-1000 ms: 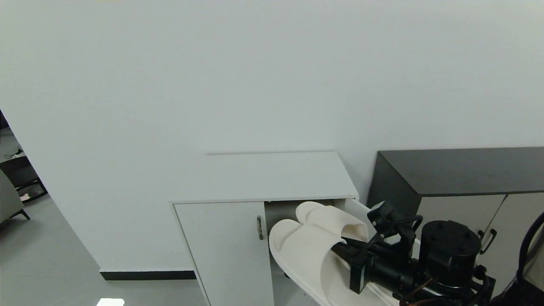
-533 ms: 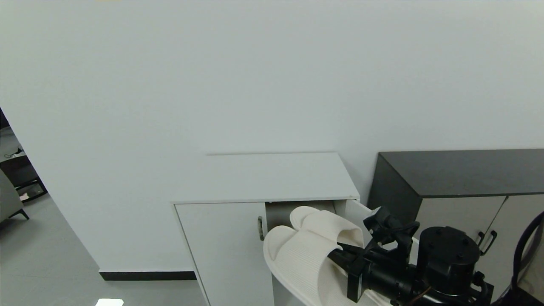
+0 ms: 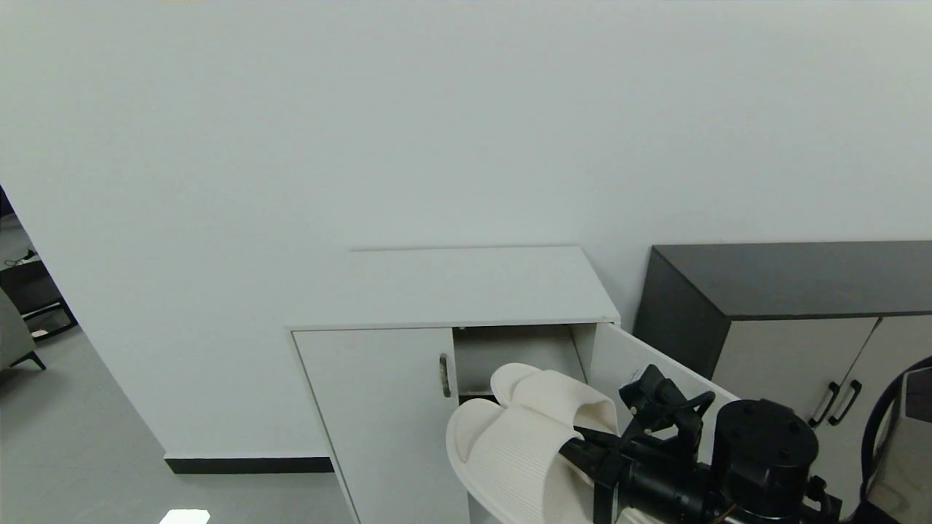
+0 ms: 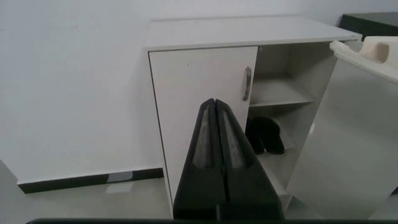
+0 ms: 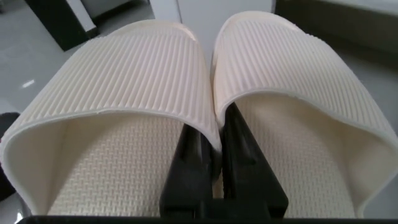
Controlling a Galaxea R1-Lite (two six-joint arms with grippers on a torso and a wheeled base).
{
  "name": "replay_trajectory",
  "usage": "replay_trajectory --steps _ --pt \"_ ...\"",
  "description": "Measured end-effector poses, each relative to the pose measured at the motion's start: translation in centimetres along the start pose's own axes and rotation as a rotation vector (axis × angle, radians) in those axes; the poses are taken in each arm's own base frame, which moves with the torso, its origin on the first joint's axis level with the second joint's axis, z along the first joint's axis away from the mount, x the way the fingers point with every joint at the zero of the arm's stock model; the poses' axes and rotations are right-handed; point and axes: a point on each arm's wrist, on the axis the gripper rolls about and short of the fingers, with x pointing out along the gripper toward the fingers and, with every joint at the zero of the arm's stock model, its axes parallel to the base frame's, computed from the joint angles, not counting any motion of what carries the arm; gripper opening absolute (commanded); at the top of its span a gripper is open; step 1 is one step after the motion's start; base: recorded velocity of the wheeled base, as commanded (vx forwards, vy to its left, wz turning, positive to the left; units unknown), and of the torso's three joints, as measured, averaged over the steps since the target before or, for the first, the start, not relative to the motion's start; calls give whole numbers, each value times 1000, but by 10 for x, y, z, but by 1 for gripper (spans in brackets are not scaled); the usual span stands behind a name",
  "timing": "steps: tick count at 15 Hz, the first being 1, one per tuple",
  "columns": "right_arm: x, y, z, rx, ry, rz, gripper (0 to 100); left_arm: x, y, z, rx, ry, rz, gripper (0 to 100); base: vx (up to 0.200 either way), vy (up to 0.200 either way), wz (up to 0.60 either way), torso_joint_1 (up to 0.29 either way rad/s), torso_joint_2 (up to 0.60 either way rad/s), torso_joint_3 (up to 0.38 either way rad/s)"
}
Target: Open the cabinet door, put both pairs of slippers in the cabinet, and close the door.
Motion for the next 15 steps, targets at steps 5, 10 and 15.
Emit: replay_trajectory --steps 5,10,15 --pt "0 0 -4 -17 19 -2 0 0 0 0 -1 0 1 0 0 0 0 -248 548 297" --pt "-2 1 -7 -18 35 20 0 0 0 0 -3 0 2 0 0 0 0 -236 533 293" --pt "-2 1 -7 -17 36 20 0 0 0 0 -5 0 1 0 0 0 0 -210 500 294"
